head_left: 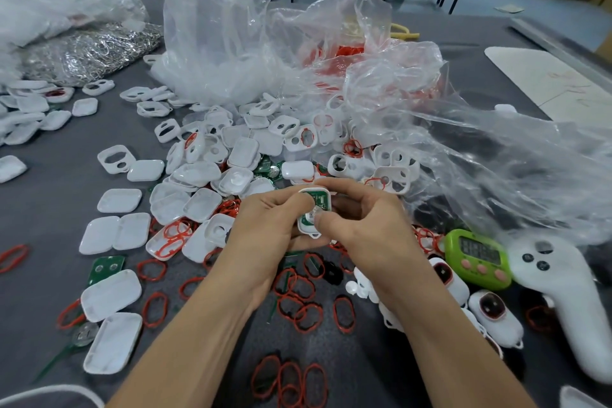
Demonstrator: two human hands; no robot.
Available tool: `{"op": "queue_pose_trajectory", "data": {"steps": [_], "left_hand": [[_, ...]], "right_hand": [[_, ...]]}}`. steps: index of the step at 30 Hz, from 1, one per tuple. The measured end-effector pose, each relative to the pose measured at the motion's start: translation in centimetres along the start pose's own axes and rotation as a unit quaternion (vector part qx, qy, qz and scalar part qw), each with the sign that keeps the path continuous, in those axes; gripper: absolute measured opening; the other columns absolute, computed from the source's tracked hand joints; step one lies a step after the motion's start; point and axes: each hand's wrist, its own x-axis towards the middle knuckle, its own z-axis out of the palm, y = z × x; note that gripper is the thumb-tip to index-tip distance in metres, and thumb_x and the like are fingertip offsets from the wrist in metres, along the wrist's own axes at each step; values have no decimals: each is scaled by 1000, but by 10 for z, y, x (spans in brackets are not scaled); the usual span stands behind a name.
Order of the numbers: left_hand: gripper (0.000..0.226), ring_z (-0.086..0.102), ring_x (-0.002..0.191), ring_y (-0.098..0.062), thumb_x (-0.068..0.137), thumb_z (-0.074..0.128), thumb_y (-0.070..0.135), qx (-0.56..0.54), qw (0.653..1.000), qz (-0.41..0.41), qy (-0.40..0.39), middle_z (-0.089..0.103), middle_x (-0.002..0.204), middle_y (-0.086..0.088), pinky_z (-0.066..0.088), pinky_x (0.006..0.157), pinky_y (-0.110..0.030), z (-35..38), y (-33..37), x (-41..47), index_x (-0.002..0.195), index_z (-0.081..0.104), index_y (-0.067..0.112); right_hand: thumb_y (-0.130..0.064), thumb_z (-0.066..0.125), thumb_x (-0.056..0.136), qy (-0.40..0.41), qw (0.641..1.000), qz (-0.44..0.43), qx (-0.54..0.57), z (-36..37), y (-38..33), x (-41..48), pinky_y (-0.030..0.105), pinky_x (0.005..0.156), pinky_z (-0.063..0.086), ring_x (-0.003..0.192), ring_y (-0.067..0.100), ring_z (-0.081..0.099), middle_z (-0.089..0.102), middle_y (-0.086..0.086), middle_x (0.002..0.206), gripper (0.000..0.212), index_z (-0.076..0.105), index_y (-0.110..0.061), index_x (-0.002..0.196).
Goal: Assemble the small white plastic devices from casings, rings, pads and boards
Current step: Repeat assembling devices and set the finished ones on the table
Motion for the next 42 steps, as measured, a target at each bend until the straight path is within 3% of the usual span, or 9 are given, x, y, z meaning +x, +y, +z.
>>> {"op": "queue_pose_trajectory", "data": {"steps": [5,8,13,22,34,36,38,42], "left_hand": [[28,76,87,-23,98,56,6,1,1000,1,-9,78,102,-16,62,70,-31,1,1,-2,100,83,14],[29,76,92,-25,99,55,6,3,1000,5,-9,78,104,-15,63,74,-34,2,0,-2,102,82,14],[28,75,92,-25,99,54,5,-22,1000,6,10,78,102,-18,63,73,-33,1,0,-1,102,81,11],[32,76,87,-22,97,52,1,-32,999,20,9,79,100,-16,62,71,-30,2,1,0,101,82,12],[30,75,86,-16,95,57,-2,-34,999,25,5,79,101,-13,61,69,-26,2,3,0,100,82,12],[28,76,86,-17,96,58,-2,-49,999,20,9,79,101,-14,62,69,-27,2,4,0,99,82,11],[29,76,84,-17,97,57,-2,-63,997,14,29,79,98,-14,63,68,-27,1,5,1,95,83,11],[24,77,82,-22,98,55,-2,-102,992,12,77,79,96,-16,63,68,-28,-6,9,4,100,77,5]], "right_hand": [[0,71,68,38,999,-8,1,2,4,2,37,75,62,84,18,78,81,1,86,40,81,-29,94],[0,71,68,46,999,-3,7,4,4,3,32,71,60,81,17,78,80,0,85,41,80,-31,93],[-10,73,71,43,999,-4,-7,5,5,4,29,78,59,89,12,77,80,-4,91,35,79,-28,101],[-18,76,72,62,997,-25,-34,8,6,3,42,90,61,93,12,77,80,-8,94,34,80,-31,103],[-14,77,80,71,995,-31,-58,9,6,2,40,89,61,93,9,76,80,-10,94,30,80,-29,105],[-18,75,80,79,995,-30,-50,8,2,2,36,86,61,91,9,76,80,-11,93,27,80,-30,103],[-19,76,84,120,989,-51,-69,3,-3,4,23,81,59,87,2,75,79,-15,91,22,80,-30,102],[-12,72,90,126,956,-91,-248,-6,-24,27,0,78,47,84,-13,67,76,-23,94,24,80,-28,107]]}}
